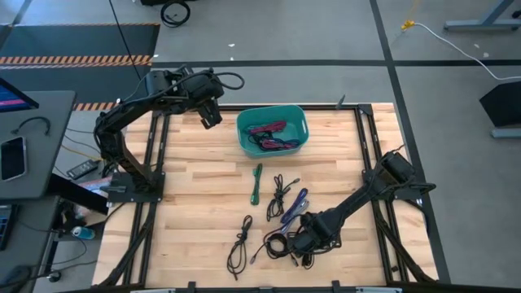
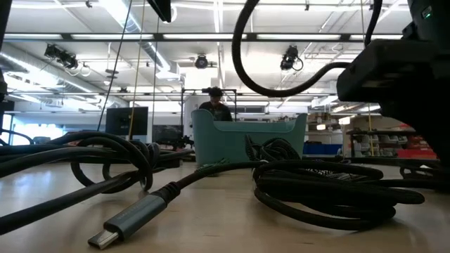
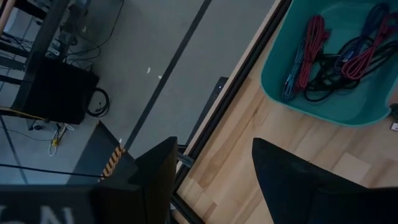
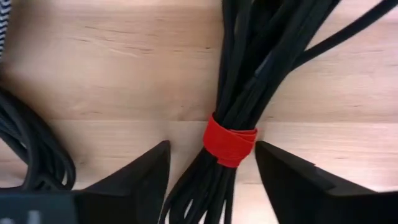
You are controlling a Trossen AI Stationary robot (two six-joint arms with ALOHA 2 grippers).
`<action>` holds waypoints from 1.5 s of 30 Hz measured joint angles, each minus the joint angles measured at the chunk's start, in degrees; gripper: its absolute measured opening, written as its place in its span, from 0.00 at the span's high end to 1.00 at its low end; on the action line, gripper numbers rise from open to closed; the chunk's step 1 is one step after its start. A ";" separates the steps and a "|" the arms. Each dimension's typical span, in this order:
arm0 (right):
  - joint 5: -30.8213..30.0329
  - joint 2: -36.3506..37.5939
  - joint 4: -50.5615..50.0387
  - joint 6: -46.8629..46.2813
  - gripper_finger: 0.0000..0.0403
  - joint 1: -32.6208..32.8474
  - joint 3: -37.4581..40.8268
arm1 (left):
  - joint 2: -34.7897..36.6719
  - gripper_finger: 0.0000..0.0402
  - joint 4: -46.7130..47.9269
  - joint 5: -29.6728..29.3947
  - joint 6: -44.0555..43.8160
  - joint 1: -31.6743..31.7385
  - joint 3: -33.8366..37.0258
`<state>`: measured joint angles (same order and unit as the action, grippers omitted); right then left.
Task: Pick and place USB-C Cables
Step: Put the black charger cable into the light blue bin
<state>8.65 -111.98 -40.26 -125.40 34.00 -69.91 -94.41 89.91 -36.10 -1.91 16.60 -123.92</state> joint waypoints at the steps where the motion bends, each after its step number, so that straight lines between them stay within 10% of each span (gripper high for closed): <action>1: 0.04 0.02 -0.15 0.02 0.43 0.04 0.04 | 0.00 0.46 0.00 0.00 0.00 0.00 0.00; 9: 1.75 0.21 0.44 2.86 0.92 0.07 0.18 | -0.04 0.46 0.00 -0.02 0.09 0.00 0.00; 16: 0.42 6.06 0.42 10.28 0.93 -2.08 0.27 | -0.04 0.46 0.04 -0.02 1.11 0.00 0.00; 27: -19.31 27.37 -21.42 35.42 0.93 -13.58 0.19 | -0.04 0.46 0.09 -0.02 1.11 0.00 0.00; 45: -6.06 36.79 -21.53 116.61 0.93 -60.83 -8.18 | -0.04 0.46 0.09 3.50 -3.71 -0.09 0.02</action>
<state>2.59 -75.19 -61.79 -8.79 -26.83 -78.09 -94.45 90.00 -32.60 -5.62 16.51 -123.90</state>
